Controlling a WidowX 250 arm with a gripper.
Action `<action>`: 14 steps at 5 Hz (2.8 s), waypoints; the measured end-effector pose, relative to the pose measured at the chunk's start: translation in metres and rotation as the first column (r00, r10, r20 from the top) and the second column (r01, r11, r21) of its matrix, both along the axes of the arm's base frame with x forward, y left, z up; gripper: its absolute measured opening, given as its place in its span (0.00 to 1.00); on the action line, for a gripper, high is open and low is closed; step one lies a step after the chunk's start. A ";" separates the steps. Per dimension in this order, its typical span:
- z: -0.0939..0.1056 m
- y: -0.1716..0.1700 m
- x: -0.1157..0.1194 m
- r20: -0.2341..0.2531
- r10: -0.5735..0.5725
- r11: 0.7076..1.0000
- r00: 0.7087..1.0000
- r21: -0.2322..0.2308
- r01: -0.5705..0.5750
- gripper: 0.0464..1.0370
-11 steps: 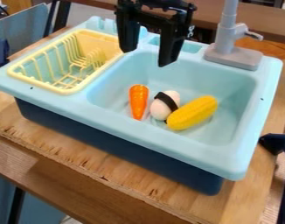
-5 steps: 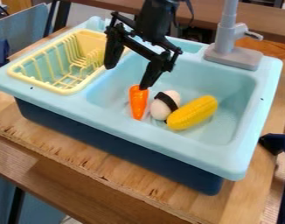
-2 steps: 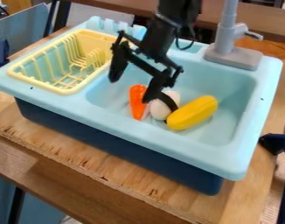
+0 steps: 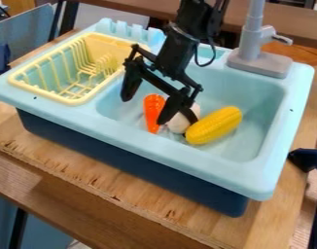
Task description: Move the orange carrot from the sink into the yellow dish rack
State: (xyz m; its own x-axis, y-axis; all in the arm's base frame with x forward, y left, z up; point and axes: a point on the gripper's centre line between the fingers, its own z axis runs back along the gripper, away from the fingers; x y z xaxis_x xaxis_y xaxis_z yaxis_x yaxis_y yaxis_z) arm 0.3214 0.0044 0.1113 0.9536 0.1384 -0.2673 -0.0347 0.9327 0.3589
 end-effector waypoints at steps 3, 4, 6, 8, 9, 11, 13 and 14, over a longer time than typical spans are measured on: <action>-0.024 0.024 0.034 0.048 -0.021 1.000 0.999 -0.019 0.022 0.96; -0.035 0.015 0.038 0.024 -0.038 0.998 0.999 -0.045 0.039 0.89; -0.034 -0.019 0.036 0.004 -0.135 0.990 0.991 -0.036 0.135 0.52; 0.054 -0.045 0.027 0.126 -0.246 0.969 0.961 0.004 0.247 0.52; 0.099 -0.032 0.010 0.139 -0.218 0.975 0.966 -0.003 0.221 0.52; 0.093 0.057 -0.052 0.032 -0.018 0.984 0.999 -0.177 0.023 0.52; 0.046 0.063 -0.033 0.102 -0.094 0.920 0.990 -0.371 0.126 0.52; 0.045 0.078 -0.016 0.143 -0.100 0.910 0.985 -0.387 0.148 0.52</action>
State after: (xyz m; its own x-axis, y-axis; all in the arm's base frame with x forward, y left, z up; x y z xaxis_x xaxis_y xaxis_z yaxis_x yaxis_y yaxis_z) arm 0.3056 0.0825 0.1564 0.9840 -0.0766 -0.1609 0.0712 0.9967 -0.0390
